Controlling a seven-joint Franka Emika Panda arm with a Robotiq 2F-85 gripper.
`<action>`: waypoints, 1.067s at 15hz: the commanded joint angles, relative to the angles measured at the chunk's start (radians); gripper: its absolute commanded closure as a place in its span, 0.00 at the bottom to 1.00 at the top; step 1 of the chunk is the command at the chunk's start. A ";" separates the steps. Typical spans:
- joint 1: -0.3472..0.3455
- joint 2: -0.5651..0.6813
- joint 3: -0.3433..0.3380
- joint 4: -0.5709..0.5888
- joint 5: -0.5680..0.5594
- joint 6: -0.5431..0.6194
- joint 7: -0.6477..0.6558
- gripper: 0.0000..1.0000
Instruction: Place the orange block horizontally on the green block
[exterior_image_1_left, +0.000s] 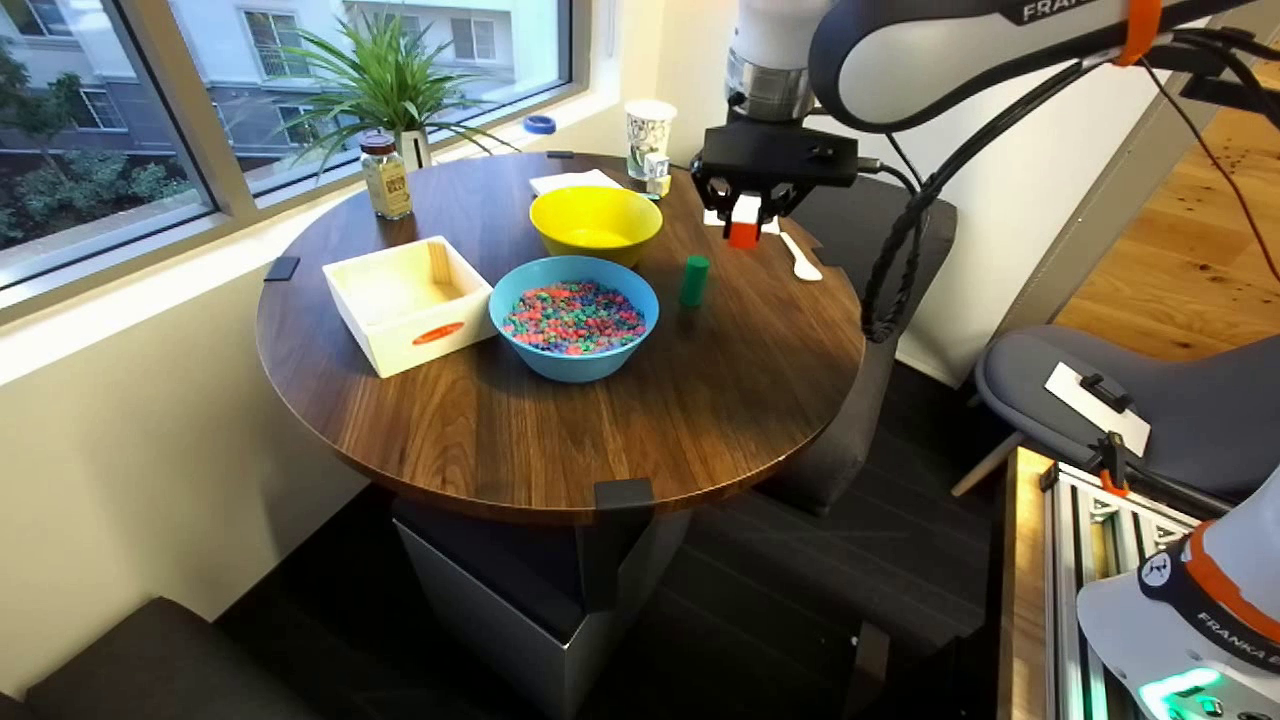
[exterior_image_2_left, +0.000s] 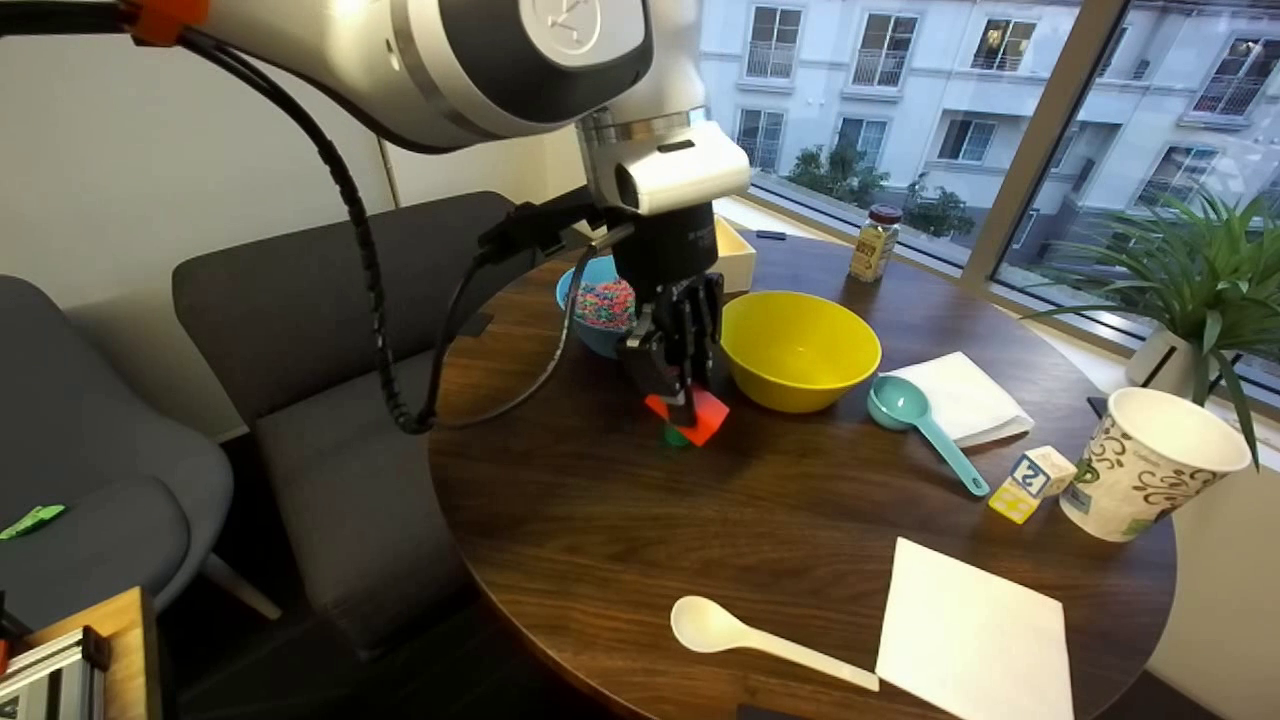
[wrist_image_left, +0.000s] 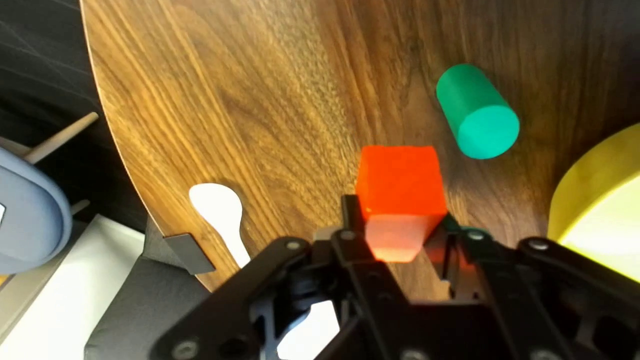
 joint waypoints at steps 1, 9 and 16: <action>0.013 -0.043 0.023 -0.066 -0.128 0.063 0.109 0.92; 0.036 -0.044 0.079 -0.093 -0.321 0.074 0.252 0.92; 0.049 -0.031 0.107 -0.114 -0.432 0.058 0.329 0.92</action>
